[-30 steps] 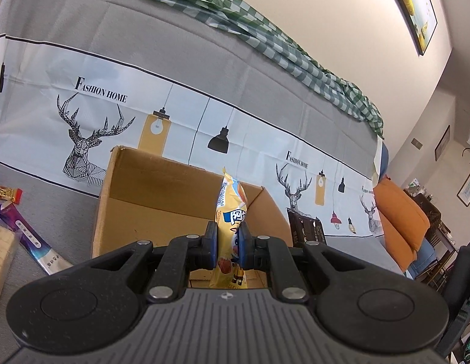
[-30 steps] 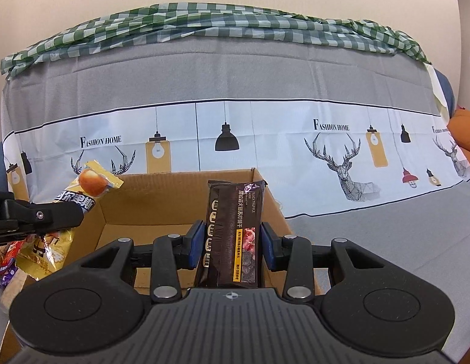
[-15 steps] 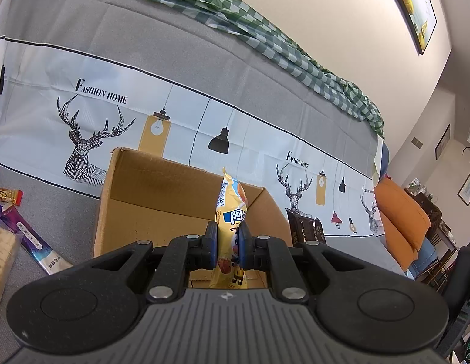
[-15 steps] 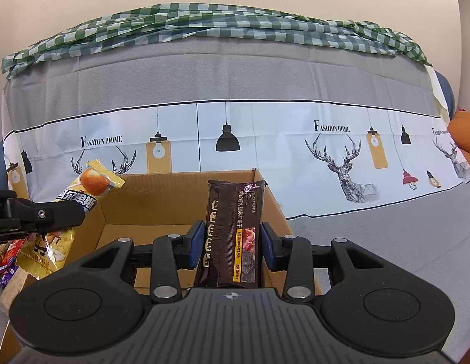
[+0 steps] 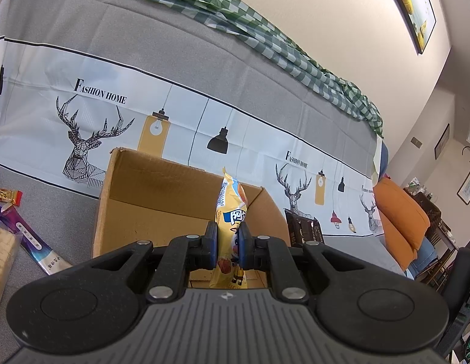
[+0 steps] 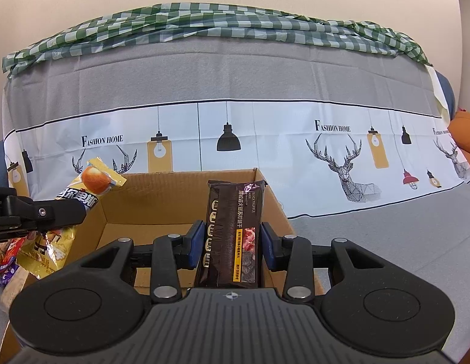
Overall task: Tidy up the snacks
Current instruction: 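Carry both snacks over the box and release them inside, then move both open grippers back to the snack pile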
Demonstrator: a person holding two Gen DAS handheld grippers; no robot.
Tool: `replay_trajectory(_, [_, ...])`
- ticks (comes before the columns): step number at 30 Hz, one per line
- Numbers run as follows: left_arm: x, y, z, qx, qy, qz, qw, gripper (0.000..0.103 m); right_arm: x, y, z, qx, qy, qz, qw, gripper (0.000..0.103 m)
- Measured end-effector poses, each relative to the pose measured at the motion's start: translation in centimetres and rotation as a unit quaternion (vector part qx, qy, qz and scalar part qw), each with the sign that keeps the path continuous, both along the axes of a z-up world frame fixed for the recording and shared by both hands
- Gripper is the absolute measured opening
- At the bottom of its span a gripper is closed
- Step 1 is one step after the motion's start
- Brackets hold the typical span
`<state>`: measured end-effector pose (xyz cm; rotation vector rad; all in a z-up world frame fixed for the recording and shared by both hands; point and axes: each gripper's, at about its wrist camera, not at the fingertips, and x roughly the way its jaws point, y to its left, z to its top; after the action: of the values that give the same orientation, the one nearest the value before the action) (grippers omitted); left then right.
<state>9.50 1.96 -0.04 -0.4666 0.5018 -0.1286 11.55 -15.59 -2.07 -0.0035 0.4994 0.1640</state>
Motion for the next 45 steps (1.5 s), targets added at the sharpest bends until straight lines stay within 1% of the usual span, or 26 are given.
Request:
replay_trajectory(8, [0.0, 0.0, 0.0, -0.001, -0.001, -0.003, 1.0000, 0.014, 0.0, 0.0, 0.0, -0.001, -0.001, 0.000, 1.000, 0.041])
replay_trajectory(10, [0.0, -0.2, 0.0, -0.003, 0.000, -0.011, 0.9999, 0.017, 0.0, 0.0, 0.0, -0.001, 0.000, 0.000, 1.000, 0.041])
replay_trajectory(11, [0.0, -0.3, 0.0, -0.003, 0.000, -0.015, 0.9999, 0.021, 0.0, 0.1, -0.1, -0.003, -0.001, -0.003, 1.000, 0.044])
replay_trajectory(12, [0.0, -0.3, 0.0, -0.003, -0.001, -0.018, 0.9998, 0.031, 0.0, 0.1, -0.1, -0.007, -0.001, -0.007, 1.000, 0.054])
replay_trajectory(13, [-0.1, -0.4, 0.0, -0.002, -0.001, -0.019, 0.9998, 0.040, 0.0, 0.1, -0.1, -0.010, -0.002, -0.012, 1.000, 0.059])
replay_trajectory(14, [-0.2, -0.4, 0.0, 0.000, -0.001, -0.019, 0.9998, 0.042, 0.0, 0.1, -0.1, -0.009, -0.003, -0.016, 1.000, 0.064])
replay_trajectory(15, [-0.2, -0.4, 0.0, 0.002, 0.000, -0.018, 0.9998, 0.043, 0.0, 0.1, 0.0, -0.008, -0.003, -0.019, 1.000, 0.066])
replay_trajectory(18, [-0.4, -0.2, 0.1, 0.006, -0.004, -0.011, 0.9999, 0.043, 0.0, 0.1, 0.2, -0.006, -0.006, -0.026, 1.000, 0.074])
replay_trajectory(23, [-1.3, 0.5, 0.4, 0.025, -0.036, 0.021, 0.9988, 0.043, -0.1, 0.8, 0.6, -0.001, -0.008, -0.026, 1.000, 0.075])
replay_trajectory(26, [-1.6, 1.6, 0.6, 0.026, -0.042, 0.030, 0.9983, 0.043, -0.3, 1.6, 0.9, 0.004, -0.012, -0.022, 1.000, 0.075])
replay_trajectory(30, [-2.0, 4.0, 0.8, 0.012, -0.034, 0.039, 0.9986, 0.043, -0.7, 3.3, 1.3, 0.011, -0.014, -0.010, 1.000, 0.075])
replay_trajectory(34, [-2.9, 7.3, 0.6, -0.013, -0.021, 0.072, 0.9971, 0.043, -1.1, 5.3, 1.7, 0.017, -0.013, 0.005, 1.000, 0.075])
replay_trajectory(39, [-3.9, 11.2, 0.2, -0.046, -0.005, 0.117, 0.9921, 0.043, -1.7, 8.4, 2.0, 0.027, -0.009, 0.028, 0.999, 0.075])
replay_trajectory(43, [-4.8, 13.9, 0.2, -0.044, 0.001, 0.147, 0.9881, 0.043, -2.3, 11.3, 2.2, 0.039, -0.007, 0.046, 0.998, 0.075])
replay_trajectory(45, [-5.5, 15.5, 0.1, -0.047, 0.003, 0.168, 0.9846, 0.043, -2.7, 12.8, 2.2, 0.043, -0.009, 0.057, 0.997, 0.075])
